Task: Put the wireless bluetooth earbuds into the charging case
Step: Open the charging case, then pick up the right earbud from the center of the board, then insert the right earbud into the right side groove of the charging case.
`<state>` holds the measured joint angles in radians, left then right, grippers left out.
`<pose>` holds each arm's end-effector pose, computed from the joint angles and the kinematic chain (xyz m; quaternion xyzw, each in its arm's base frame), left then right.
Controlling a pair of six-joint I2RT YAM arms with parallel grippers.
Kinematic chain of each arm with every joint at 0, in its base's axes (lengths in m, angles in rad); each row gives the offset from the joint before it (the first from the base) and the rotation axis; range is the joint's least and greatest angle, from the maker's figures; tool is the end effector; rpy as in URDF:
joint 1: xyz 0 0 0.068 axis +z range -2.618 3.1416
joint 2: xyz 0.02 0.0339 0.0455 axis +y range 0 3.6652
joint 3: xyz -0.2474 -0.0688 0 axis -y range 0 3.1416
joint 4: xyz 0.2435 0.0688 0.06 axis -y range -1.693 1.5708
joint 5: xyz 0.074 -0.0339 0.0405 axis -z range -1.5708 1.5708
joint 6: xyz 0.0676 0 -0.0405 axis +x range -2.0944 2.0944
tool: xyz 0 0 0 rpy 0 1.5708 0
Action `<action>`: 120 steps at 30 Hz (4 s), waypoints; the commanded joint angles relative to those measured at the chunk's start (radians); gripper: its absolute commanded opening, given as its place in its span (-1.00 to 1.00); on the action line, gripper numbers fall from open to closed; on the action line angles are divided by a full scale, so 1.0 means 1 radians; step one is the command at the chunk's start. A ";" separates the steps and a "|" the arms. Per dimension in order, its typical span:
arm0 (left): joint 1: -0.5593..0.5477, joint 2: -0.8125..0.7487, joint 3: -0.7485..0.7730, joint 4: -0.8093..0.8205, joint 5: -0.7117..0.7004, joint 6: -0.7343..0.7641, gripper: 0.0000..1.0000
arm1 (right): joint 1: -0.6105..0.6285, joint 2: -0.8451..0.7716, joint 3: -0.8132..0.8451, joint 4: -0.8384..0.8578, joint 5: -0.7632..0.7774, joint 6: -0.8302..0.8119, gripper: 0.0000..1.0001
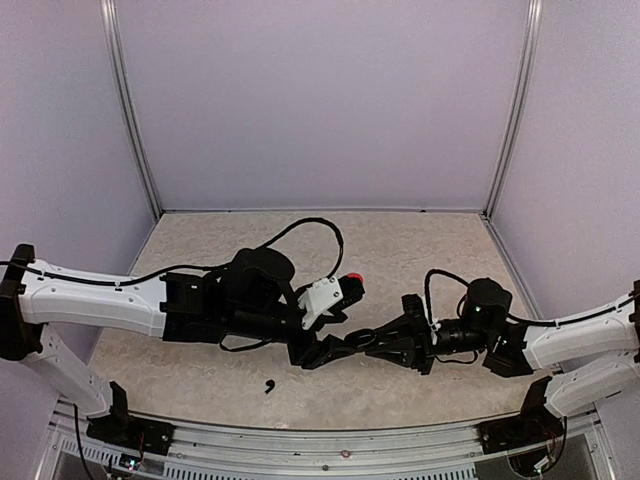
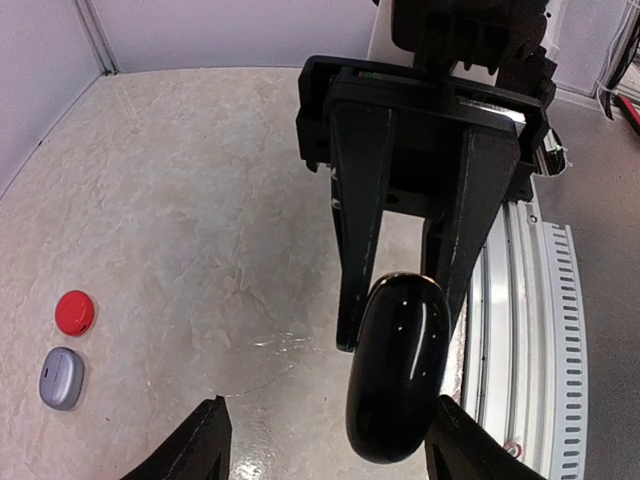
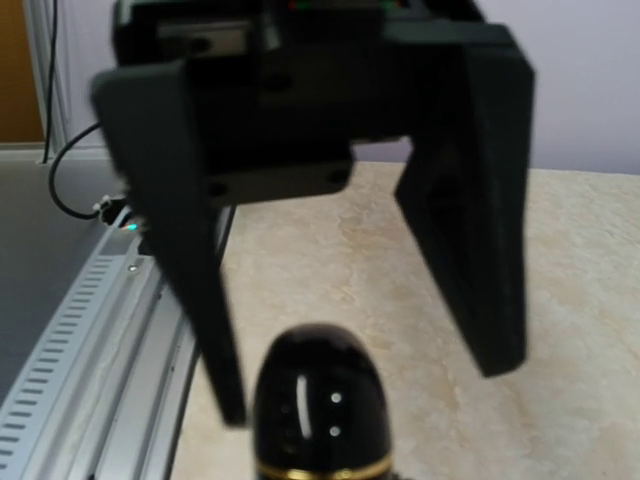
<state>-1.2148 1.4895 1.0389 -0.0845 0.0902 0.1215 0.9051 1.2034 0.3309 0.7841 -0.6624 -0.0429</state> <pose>0.1221 -0.3459 0.2360 0.5553 0.6675 -0.2905 0.4021 0.1282 0.2305 0.1852 -0.5138 0.5204 0.4847 0.4798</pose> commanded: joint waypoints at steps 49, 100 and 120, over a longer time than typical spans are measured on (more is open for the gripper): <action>0.138 -0.098 -0.106 -0.634 -0.071 -0.739 0.19 | -0.011 -0.057 -0.032 -0.039 0.143 0.013 -1.00; 0.179 0.259 0.120 -0.639 -0.077 -0.524 -0.69 | -0.014 -0.102 -0.040 -0.072 0.213 -0.005 -1.00; 0.058 -0.241 -0.144 0.452 -0.290 -0.382 -0.73 | -0.001 0.011 0.064 0.191 0.447 -0.019 -1.00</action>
<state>-1.1057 1.2449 0.9325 0.0849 -0.1299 -0.3294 0.8970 1.1866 0.3435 0.8661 -0.2695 -0.0696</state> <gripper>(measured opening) 0.177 0.220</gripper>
